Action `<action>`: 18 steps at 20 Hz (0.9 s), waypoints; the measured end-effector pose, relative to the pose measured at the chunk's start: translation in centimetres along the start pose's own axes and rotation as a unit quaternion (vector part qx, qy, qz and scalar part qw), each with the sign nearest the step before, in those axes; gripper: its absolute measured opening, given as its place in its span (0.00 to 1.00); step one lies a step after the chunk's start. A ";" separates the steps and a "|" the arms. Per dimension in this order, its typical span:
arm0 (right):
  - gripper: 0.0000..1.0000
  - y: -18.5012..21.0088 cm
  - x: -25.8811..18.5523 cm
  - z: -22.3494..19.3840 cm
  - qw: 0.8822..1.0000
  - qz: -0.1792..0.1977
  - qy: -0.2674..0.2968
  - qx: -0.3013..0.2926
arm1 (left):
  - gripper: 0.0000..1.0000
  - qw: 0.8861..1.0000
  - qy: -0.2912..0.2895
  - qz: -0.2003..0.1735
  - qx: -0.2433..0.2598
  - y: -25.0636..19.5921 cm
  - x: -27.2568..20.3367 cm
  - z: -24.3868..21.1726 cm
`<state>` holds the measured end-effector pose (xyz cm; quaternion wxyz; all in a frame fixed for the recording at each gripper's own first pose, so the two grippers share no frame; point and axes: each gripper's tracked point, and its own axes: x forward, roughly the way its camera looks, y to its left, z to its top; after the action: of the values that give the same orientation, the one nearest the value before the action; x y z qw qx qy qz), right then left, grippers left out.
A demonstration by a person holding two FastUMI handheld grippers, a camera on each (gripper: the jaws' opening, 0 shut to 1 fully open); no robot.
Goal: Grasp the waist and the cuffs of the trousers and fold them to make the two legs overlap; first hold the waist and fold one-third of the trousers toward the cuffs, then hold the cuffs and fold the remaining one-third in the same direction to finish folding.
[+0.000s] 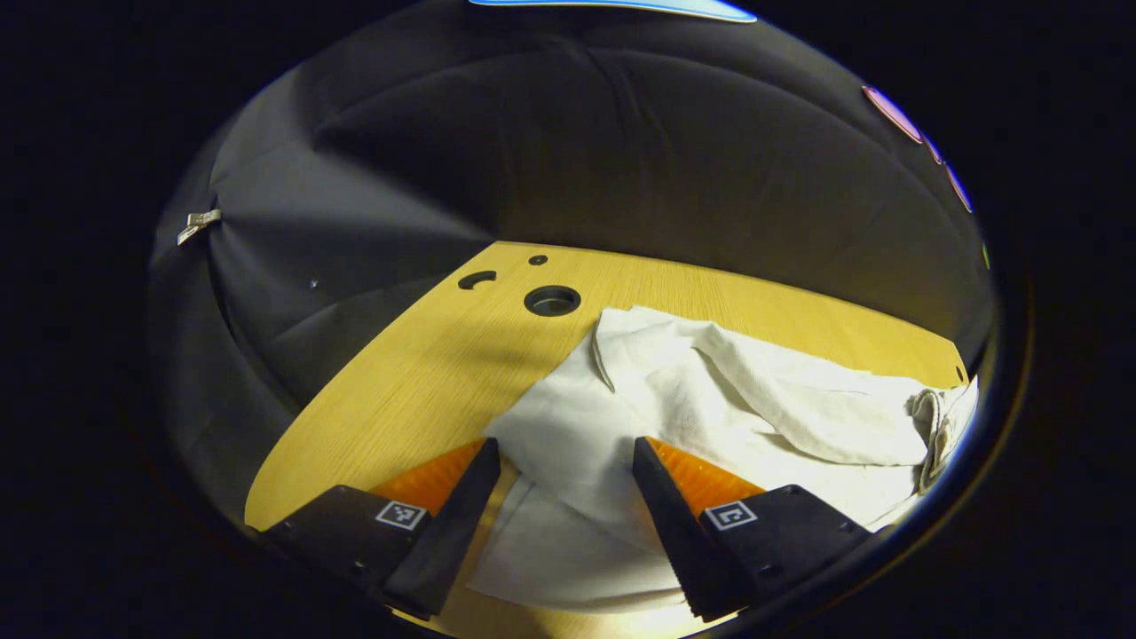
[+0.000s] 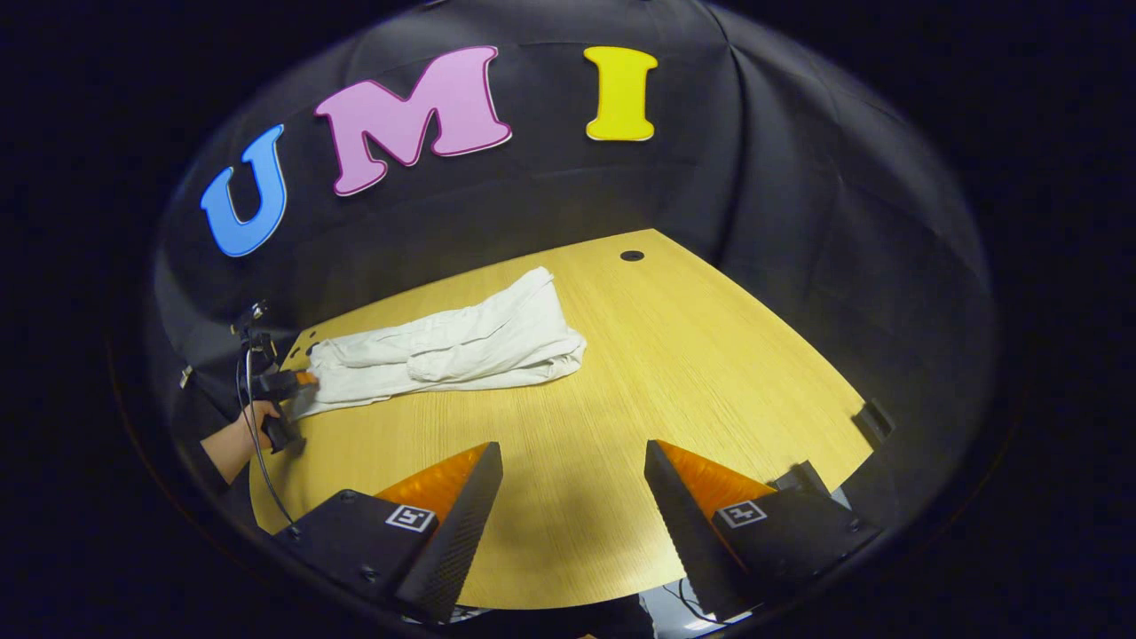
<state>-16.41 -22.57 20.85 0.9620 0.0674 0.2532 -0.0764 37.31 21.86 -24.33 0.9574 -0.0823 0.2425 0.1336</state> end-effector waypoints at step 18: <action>0.99 1.2 -2.1 0.0 0.999 0.034 -0.004 0.018 | 0.06 0.990 0.063 -0.022 0.121 -4.3 -1.9 -2.0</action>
<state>-18.03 -21.17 22.00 0.9637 0.0928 0.2456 -0.0484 36.10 16.91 -24.79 0.9459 0.0206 0.3146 0.0772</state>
